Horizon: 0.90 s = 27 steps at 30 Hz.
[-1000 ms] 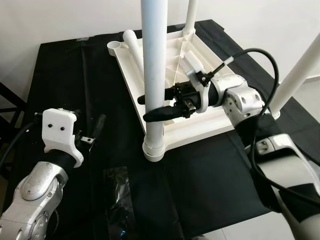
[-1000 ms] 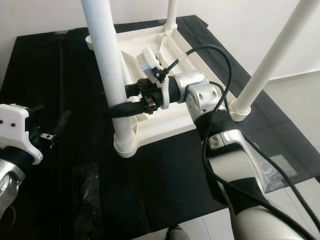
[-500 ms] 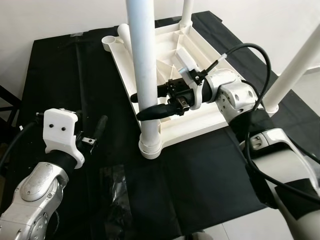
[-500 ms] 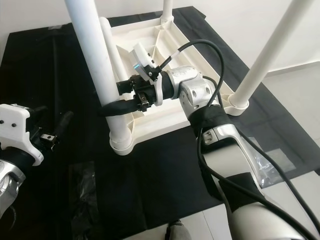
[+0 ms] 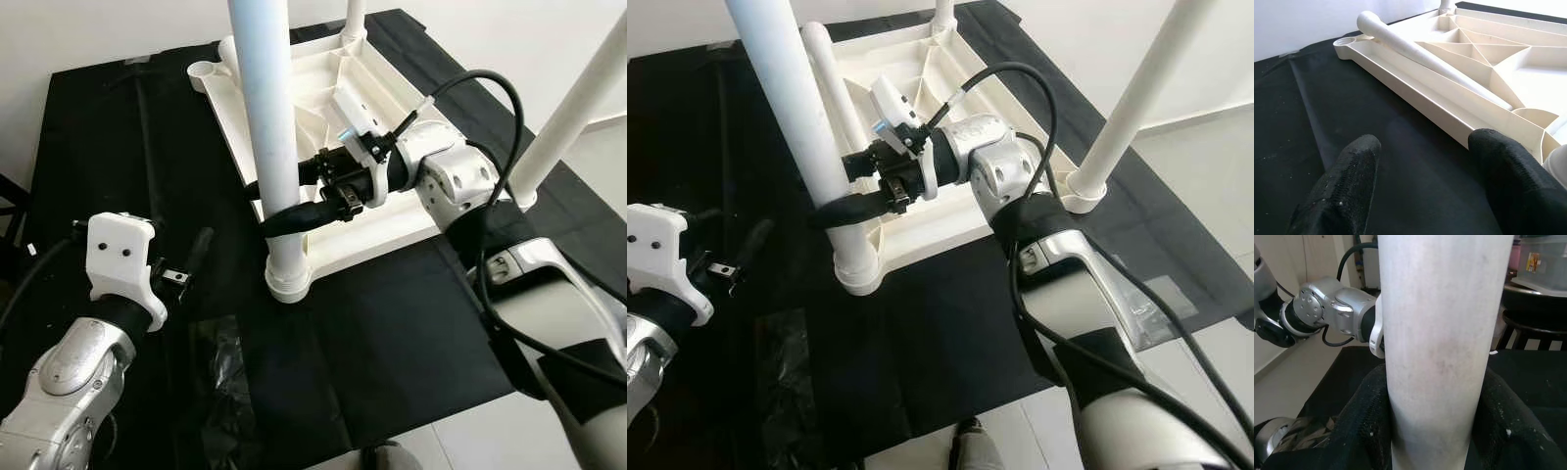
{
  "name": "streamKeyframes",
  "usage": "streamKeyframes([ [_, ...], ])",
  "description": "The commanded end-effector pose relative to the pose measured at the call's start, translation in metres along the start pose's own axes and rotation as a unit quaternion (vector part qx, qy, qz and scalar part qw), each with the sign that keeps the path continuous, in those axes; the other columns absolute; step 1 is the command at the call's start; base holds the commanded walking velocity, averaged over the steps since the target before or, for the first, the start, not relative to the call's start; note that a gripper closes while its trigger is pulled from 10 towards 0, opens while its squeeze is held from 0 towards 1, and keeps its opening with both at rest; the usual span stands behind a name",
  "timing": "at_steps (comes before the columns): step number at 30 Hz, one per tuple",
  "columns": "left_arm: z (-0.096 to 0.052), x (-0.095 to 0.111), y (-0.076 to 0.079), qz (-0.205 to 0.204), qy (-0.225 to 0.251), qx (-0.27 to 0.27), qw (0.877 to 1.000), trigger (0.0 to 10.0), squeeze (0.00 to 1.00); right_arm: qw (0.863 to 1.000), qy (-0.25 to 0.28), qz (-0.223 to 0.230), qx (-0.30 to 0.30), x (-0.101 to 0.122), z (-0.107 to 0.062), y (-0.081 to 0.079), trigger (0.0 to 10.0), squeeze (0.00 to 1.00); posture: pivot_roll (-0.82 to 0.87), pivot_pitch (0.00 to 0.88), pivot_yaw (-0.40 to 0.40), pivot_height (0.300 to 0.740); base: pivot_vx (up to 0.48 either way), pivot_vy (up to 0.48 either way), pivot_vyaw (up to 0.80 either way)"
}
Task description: Building children table
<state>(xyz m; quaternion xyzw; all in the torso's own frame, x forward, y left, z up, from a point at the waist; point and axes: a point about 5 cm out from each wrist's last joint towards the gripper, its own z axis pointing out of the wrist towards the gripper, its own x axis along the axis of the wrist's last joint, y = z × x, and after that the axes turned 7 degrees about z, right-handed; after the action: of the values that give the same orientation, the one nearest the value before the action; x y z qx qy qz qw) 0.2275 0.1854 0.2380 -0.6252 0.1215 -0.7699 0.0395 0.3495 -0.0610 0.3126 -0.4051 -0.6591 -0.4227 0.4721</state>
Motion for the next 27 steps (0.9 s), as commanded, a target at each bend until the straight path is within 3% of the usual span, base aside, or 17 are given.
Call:
streamKeyframes([
  [1, -0.003, -0.002, 0.001, -0.002, -0.008, 0.002, 1.0, 10.0, 0.0, 0.997, -0.054, 0.054, -0.01, -0.04, -0.003, -0.005, 10.0, 0.0, 0.07, 0.367, 0.012, 0.74, 0.0, 0.0, 0.0],
  [5, -0.002, -0.002, 0.001, -0.002, -0.007, 0.004, 1.0, 10.0, 0.0, 0.996, -0.045, 0.061, -0.053, -0.049, -0.008, -0.005, 10.0, 0.0, 0.06, 0.365, 0.006, 0.74, 0.0, 0.0, 0.0],
  [7, -0.002, -0.002, 0.0, 0.0, -0.006, 0.006, 1.0, 10.0, 0.0, 0.988, -0.051, 0.075, -0.128, -0.057, -0.008, -0.003, 10.0, 0.0, 0.05, 0.361, -0.002, 0.74, 0.0, 0.0, 0.0],
  [9, -0.001, 0.0, -0.003, 0.001, -0.003, 0.011, 1.0, 10.0, 0.0, 0.963, -0.053, 0.119, -0.236, -0.071, -0.004, -0.002, 10.0, 0.0, 0.04, 0.357, -0.018, 0.74, 0.0, 0.0, 0.0],
  [11, -0.001, 0.0, -0.003, 0.001, -0.003, 0.011, 1.0, 10.0, 0.0, 0.963, -0.053, 0.119, -0.236, -0.071, -0.004, -0.002, 10.0, 0.0, 0.04, 0.357, -0.018, 0.74, 0.0, 0.0, 0.0],
  [12, -0.001, 0.001, -0.006, 0.003, 0.0, 0.015, 1.0, 10.0, 0.0, 0.936, -0.058, 0.142, -0.315, -0.083, 0.004, -0.007, 10.0, 0.0, 0.05, 0.356, -0.019, 0.74, 0.0, 0.0, 0.0],
  [13, 0.0, 0.003, -0.011, 0.007, 0.003, 0.021, 1.0, 10.0, 0.0, 0.903, -0.062, 0.178, -0.385, -0.099, 0.016, -0.023, 10.0, 0.0, 0.03, 0.356, -0.008, 0.74, 0.0, 0.0, 0.0],
  [14, 0.0, 0.003, -0.011, 0.007, 0.003, 0.021, 1.0, 10.0, 0.0, 0.903, -0.062, 0.178, -0.385, -0.099, 0.016, -0.023, 10.0, 0.0, 0.03, 0.356, -0.008, 0.74, 0.0, 0.0, 0.0],
  [16, 0.002, 0.006, -0.02, 0.013, 0.009, 0.026, 1.0, 10.0, 0.0, 0.852, -0.038, 0.228, -0.47, -0.11, 0.033, -0.051, 10.0, 0.0, 0.03, 0.348, 0.004, 0.74, 0.0, 0.0, 0.0],
  [18, 0.002, 0.006, -0.02, 0.013, 0.009, 0.026, 1.0, 10.0, 0.0, 0.852, -0.038, 0.228, -0.47, -0.11, 0.033, -0.051, 10.0, 0.0, 0.03, 0.348, 0.004, 0.74, 0.0, 0.0, 0.0],
  [19, 0.004, 0.007, -0.024, 0.015, 0.012, 0.026, 0.999, 10.0, 0.0, 0.838, -0.029, 0.229, -0.494, -0.111, 0.035, -0.054, 10.0, 0.0, 0.03, 0.329, 0.013, 0.74, 0.0, 0.0, 0.0],
  [22, 0.01, 0.013, -0.028, 0.021, 0.029, 0.018, 0.999, 10.0, 0.0, 0.833, -0.014, 0.227, -0.504, -0.11, 0.042, -0.049, 10.0, 0.0, 0.02, 0.295, 0.024, 0.74, 0.0, 0.0, 0.0],
  [27, 0.016, 0.021, -0.029, 0.025, 0.05, 0.004, 0.998, 10.0, 0.0, 0.835, -0.007, 0.225, -0.502, -0.109, 0.049, -0.049, 10.0, 0.0, 0.02, 0.281, 0.027, 0.74, 0.0, 0.0, 0.0],
])
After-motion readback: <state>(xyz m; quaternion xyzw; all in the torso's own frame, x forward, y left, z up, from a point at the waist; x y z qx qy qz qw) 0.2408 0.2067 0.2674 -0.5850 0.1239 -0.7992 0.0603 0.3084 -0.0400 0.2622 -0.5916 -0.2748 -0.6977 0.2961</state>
